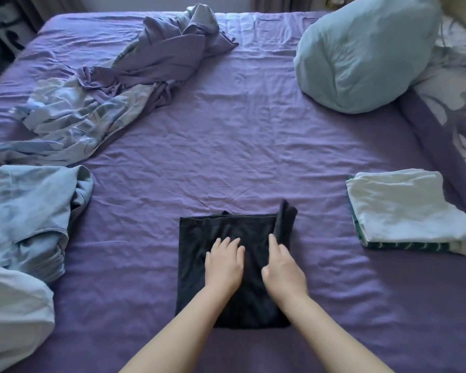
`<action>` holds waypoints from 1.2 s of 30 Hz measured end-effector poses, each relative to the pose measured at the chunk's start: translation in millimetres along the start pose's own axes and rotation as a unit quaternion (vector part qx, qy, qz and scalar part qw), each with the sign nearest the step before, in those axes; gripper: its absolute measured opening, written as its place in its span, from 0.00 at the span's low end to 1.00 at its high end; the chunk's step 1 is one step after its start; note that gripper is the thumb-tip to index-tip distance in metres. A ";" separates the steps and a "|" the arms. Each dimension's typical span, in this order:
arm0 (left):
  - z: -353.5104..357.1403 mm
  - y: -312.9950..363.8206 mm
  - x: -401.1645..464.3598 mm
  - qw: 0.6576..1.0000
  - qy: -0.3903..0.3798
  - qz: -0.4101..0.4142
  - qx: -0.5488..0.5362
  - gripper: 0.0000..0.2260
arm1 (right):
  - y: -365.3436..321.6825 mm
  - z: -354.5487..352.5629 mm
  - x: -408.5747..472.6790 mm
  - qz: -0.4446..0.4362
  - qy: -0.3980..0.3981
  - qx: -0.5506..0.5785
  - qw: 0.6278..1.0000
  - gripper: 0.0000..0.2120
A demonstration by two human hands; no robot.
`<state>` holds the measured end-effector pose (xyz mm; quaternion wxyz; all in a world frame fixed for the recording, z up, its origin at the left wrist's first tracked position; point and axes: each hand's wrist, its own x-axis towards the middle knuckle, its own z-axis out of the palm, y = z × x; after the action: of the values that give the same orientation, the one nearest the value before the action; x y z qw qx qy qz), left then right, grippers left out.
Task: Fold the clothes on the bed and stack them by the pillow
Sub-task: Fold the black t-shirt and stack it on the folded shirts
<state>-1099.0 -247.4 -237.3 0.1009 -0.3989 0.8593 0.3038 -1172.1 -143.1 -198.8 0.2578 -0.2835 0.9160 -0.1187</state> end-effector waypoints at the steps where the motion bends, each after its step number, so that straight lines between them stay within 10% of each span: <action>1: -8.4 -10.5 1.6 1.000 0.020 -0.013 0.011 0.18 | -15.5 5.1 -2.2 -0.027 -0.004 -0.007 1.000 0.33; 16: -53.4 -126.4 -13.4 0.994 0.019 -0.108 -0.009 0.16 | -109.1 84.9 -4.0 -0.192 -0.176 0.095 0.961 0.30; 28: -27.9 -92.0 -39.6 0.973 -0.073 -0.215 -0.046 0.31 | -98.9 42.4 93.4 -0.307 -0.118 -0.330 0.885 0.32; 36: -29.9 -104.5 -35.0 0.911 -0.099 -0.304 -0.262 0.28 | -87.7 23.5 123.8 -0.197 -0.137 -0.244 0.940 0.49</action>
<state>-995.7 -295.6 -245.2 0.1644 -0.6211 0.5715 0.5105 -1206.6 -287.9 -236.8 0.2748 -0.5262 0.7985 0.1002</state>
